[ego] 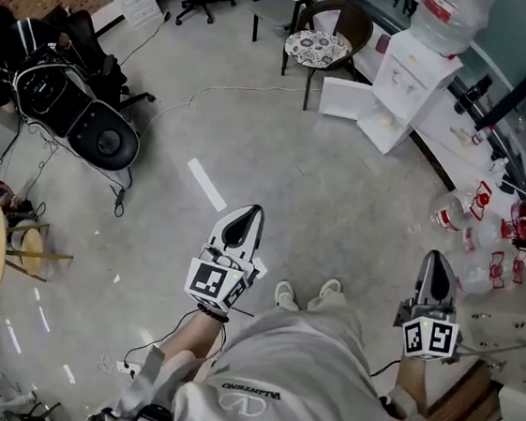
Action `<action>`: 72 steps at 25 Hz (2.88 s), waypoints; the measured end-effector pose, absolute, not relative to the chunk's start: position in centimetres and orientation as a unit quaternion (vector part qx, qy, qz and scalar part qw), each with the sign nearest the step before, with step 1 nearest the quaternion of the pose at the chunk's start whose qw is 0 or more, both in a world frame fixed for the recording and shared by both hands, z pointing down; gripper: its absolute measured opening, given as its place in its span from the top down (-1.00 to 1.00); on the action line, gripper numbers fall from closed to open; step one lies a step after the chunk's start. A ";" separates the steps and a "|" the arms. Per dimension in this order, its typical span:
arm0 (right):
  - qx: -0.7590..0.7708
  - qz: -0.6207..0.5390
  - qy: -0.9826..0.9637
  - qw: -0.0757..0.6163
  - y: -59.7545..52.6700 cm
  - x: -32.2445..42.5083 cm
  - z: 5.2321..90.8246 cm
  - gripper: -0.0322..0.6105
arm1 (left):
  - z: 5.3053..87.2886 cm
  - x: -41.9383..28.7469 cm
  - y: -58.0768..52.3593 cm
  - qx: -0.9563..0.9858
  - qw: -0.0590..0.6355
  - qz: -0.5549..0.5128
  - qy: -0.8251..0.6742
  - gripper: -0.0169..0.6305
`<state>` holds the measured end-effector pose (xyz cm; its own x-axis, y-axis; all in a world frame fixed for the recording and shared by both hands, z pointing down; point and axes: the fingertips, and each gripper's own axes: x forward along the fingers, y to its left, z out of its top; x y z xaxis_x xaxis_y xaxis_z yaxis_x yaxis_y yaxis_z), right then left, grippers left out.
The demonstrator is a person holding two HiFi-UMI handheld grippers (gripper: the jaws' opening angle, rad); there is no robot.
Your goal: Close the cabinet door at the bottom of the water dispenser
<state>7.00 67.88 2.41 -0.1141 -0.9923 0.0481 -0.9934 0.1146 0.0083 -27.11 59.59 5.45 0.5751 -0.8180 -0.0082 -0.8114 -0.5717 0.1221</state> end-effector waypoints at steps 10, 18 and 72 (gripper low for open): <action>0.648 0.025 -0.761 0.021 65.3 5.1 3.0 0.85 | 6.3 -27.9 58.4 0.886 0.051 -0.029 -0.461 0.92; 0.641 0.026 -0.767 0.012 62.3 5.9 3.5 0.85 | 6.3 -27.1 55.9 0.880 0.048 -0.023 -0.471 0.92; 0.596 0.034 -0.802 -0.002 32.4 16.3 3.7 0.85 | 5.0 -15.4 27.9 0.867 0.032 -0.013 -0.496 0.92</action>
